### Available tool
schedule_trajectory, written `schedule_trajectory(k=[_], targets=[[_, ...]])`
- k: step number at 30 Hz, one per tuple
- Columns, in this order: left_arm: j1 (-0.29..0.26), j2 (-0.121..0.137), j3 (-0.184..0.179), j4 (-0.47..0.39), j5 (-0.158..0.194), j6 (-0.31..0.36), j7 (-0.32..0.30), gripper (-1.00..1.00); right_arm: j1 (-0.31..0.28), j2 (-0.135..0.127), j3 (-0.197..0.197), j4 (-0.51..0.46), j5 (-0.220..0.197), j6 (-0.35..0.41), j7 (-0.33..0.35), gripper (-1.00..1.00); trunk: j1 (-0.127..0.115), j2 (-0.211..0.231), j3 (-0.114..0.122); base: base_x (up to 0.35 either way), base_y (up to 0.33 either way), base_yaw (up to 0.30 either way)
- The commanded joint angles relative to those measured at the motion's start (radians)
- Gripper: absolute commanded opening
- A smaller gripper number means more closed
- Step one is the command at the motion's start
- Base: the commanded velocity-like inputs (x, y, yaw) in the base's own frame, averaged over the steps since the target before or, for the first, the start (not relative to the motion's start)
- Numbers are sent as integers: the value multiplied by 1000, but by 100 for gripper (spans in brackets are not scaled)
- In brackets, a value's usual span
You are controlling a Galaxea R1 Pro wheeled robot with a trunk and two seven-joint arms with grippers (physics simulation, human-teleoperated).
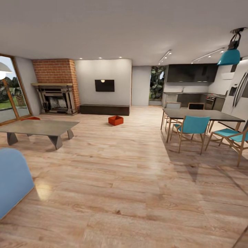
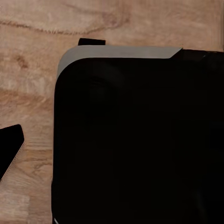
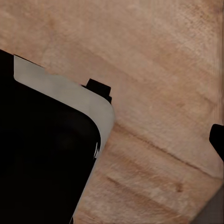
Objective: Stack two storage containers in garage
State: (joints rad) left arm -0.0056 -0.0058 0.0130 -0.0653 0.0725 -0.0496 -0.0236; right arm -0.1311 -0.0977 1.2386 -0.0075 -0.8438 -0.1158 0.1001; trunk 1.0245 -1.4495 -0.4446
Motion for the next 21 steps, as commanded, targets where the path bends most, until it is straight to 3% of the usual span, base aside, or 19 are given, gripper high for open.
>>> schedule_trajectory(k=[1,21], targets=[[-1,0,1,1,8,-3,-2,100,-1,0,7,0,-11,-2,4,100,1,0,-1,318,0,0],[-1,0,1,1,9,-4,-2,100,0,0,5,0,-11,-1,4,100,1,0,-1,319,0,0]])
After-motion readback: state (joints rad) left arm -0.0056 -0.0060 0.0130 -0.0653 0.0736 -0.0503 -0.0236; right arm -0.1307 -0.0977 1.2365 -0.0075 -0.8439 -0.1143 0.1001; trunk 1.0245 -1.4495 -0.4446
